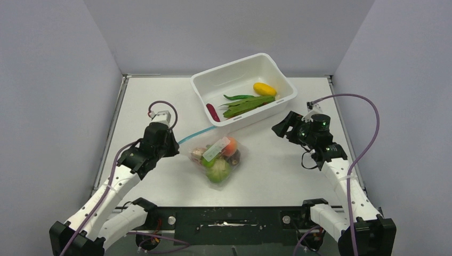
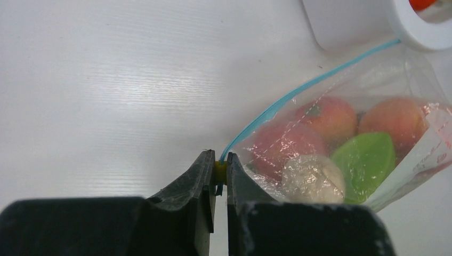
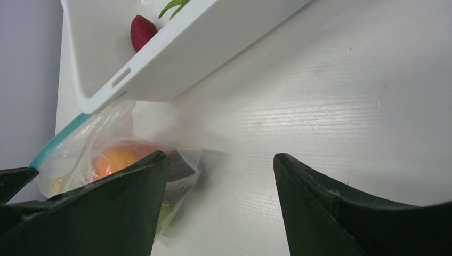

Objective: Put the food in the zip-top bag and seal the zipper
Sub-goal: Place the zipper food storage bag at the center of the board.

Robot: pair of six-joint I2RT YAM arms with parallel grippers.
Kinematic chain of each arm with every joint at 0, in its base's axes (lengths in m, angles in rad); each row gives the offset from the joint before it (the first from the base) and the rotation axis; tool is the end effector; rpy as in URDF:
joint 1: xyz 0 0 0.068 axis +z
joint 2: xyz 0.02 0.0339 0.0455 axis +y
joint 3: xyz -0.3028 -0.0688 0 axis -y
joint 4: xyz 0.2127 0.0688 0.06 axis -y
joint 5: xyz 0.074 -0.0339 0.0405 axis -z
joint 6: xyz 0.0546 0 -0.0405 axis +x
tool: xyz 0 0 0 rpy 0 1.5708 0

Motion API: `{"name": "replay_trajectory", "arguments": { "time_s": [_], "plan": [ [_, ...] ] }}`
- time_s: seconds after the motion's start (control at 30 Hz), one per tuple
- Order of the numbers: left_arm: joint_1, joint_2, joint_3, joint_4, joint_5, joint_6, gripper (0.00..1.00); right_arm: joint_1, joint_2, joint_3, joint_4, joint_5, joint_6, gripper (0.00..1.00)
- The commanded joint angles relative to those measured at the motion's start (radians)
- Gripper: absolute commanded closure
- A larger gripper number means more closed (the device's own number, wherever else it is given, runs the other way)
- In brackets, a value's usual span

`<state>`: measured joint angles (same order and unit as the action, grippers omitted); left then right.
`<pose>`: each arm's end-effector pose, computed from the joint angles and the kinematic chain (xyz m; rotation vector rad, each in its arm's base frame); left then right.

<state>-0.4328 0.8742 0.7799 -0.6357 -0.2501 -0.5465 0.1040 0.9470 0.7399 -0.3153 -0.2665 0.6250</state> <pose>0.1307 -0.0455 0.3008 -0.2575 2.2689 -0.2264 0.1710 0.0323 0.3110 0.3924 2.1187 0.7118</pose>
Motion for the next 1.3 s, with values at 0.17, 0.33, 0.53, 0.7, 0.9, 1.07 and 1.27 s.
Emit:
{"name": "replay_trajectory", "arguments": {
  "time_s": [0.17, 0.33, 0.53, 0.7, 0.9, 1.07, 1.27],
  "plan": [
    [0.114, -0.081, -0.035, -0.072, -0.302, -0.224, 1.00, -0.004, -0.043, 0.080, -0.023, 0.043, -0.029, 0.06],
    [0.255, -0.099, -0.097, -0.035, -0.294, -0.271, 1.00, -0.004, -0.037, 0.112, -0.058, 0.057, -0.049, 0.02],
    [0.405, -0.094, -0.117, 0.017, -0.245, -0.272, 1.00, -0.004, -0.060, 0.093, -0.065, 0.044, -0.045, 0.02],
    [0.422, -0.105, -0.107, 0.040, -0.245, -0.246, 0.82, -0.005, -0.081, 0.072, -0.051, 0.037, -0.046, 0.03],
    [0.422, -0.127, -0.087, 0.061, -0.261, -0.219, 0.30, -0.004, -0.093, 0.067, -0.038, 0.044, -0.051, 0.02],
    [0.422, -0.147, -0.064, 0.119, -0.207, -0.146, 0.28, -0.004, -0.094, 0.096, -0.041, 0.035, -0.057, 0.02],
    [0.407, -0.160, -0.009, 0.240, 0.064, 0.051, 0.27, -0.004, -0.129, 0.117, -0.062, 0.046, -0.072, 0.02]
  ]
}}
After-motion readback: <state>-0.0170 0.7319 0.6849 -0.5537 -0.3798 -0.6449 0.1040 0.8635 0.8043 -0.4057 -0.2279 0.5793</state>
